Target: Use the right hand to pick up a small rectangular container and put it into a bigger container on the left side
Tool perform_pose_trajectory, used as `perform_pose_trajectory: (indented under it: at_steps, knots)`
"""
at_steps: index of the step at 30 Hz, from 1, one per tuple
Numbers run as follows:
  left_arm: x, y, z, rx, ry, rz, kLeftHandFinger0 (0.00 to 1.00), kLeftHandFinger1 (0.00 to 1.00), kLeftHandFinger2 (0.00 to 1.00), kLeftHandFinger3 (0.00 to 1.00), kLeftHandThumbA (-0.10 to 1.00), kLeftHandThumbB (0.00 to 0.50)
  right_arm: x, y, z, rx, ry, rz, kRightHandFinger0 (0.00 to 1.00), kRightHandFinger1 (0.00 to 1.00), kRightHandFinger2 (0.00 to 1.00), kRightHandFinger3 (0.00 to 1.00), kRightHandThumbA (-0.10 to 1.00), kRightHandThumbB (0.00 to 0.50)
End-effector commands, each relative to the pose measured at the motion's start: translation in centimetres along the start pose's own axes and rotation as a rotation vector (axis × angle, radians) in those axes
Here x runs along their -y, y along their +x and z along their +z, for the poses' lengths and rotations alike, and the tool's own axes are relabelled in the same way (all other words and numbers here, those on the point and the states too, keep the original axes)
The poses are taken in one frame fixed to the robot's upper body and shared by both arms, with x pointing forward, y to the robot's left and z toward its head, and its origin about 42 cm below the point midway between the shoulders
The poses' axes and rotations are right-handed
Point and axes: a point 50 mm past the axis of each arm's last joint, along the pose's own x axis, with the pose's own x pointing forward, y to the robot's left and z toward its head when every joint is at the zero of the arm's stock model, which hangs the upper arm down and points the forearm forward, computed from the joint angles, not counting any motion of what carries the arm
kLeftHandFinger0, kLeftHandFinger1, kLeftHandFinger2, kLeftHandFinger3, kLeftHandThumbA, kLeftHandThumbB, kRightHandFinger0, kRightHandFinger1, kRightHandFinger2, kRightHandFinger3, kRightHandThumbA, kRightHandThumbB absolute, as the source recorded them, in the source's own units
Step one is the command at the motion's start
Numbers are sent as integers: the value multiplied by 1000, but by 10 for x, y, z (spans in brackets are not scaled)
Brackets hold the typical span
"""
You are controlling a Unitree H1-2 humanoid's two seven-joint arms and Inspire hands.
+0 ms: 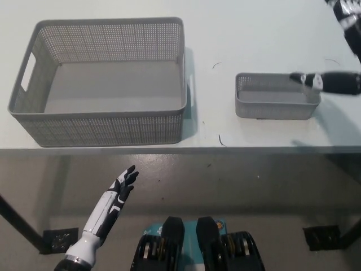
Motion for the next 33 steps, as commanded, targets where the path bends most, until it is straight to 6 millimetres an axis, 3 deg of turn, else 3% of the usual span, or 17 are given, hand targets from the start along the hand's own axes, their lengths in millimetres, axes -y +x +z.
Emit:
perform_pose_trajectory:
  at_steps: [1, 9, 14, 19, 21, 25, 31, 33]
  knots:
    - [-13, 0, 13, 100, 32, -26, 1000, 1000, 1000, 1000, 1000, 283, 33, 45, -8, -214, -67, 169, 1000, 1000, 1000, 1000, 1000, 440]
    - [-16, -5, 12, 94, 36, -17, 1000, 1000, 1000, 1000, 1000, 276, 22, 81, -13, -315, -44, 326, 1000, 1000, 1000, 1000, 1000, 445]
    - [-15, -9, 9, 77, 43, -18, 1000, 1000, 1000, 1000, 1000, 272, 25, 107, -17, -356, -29, 416, 1000, 1000, 1000, 1000, 1000, 500]
    - [-15, -11, 9, 73, 49, -20, 1000, 1000, 1000, 1000, 1000, 258, 33, 135, -10, -373, 1, 536, 1000, 1000, 1000, 1000, 1000, 482]
    - [-15, -11, 9, 71, 48, -21, 1000, 1000, 1000, 1000, 1000, 256, 34, 142, -11, -392, 19, 570, 1000, 1000, 1000, 1000, 1000, 499]
    - [-16, -11, 9, 67, 47, -16, 1000, 1000, 1000, 1000, 1000, 262, 36, 166, -5, -424, -43, 647, 1000, 1000, 1000, 1000, 1000, 496]
    - [-16, -11, 9, 68, 50, -20, 1000, 1000, 1000, 1000, 1000, 260, 31, 182, 0, -466, -129, 714, 1000, 1000, 1000, 1000, 1000, 496]
    - [-17, -11, 10, 69, 51, -22, 1000, 1000, 1000, 1000, 1000, 245, 25, 186, -2, -471, -139, 753, 1000, 1000, 1000, 1000, 1000, 476]
